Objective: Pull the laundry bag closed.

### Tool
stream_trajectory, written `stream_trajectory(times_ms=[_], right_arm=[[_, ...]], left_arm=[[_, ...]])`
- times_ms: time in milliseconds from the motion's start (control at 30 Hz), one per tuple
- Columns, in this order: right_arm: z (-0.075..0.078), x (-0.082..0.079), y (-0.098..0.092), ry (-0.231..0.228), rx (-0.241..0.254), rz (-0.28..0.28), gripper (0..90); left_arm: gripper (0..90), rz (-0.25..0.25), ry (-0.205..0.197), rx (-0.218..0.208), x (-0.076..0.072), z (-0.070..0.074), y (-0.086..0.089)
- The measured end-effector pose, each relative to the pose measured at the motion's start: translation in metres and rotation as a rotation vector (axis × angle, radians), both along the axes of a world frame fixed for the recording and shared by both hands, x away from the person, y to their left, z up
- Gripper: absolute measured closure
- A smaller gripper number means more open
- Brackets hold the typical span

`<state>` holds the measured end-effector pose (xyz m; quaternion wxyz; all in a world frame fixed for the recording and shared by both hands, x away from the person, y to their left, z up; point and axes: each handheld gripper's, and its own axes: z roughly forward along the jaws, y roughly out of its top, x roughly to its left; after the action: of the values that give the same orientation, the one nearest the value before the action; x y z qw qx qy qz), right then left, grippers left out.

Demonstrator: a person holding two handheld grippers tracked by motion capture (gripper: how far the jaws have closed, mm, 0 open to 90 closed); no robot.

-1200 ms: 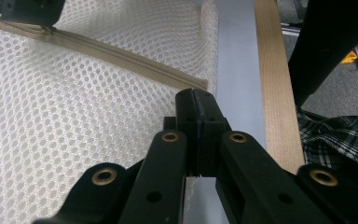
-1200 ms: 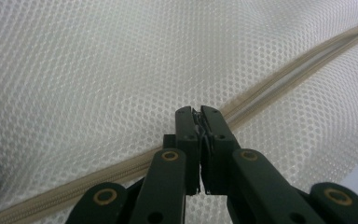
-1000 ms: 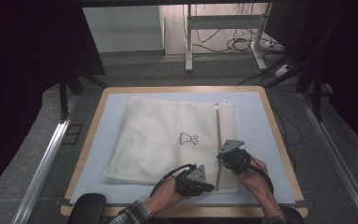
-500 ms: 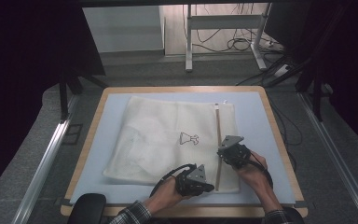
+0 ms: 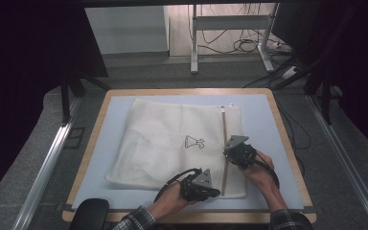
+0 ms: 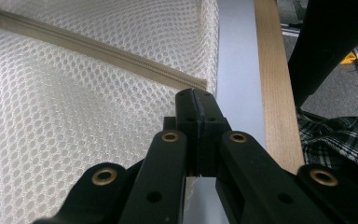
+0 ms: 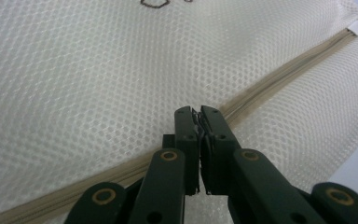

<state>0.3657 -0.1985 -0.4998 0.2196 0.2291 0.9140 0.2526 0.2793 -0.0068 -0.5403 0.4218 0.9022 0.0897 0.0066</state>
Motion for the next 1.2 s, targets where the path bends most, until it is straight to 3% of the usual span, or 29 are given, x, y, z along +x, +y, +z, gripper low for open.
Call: stream_trajectory(times_ms=[600, 1200], right_arm=[[-0.001, 0.018, 0.0, -0.016, -0.009, -0.031, 85.5], [-0.002, 0.033, 0.002, -0.019, -0.026, -0.025, 85.2]], left_arm=[[90.0, -0.002, 0.0, -0.002, 0.0, 0.0, 0.0], [90.0, -0.002, -0.002, -0.001, 0.0, 0.0, 0.0]])
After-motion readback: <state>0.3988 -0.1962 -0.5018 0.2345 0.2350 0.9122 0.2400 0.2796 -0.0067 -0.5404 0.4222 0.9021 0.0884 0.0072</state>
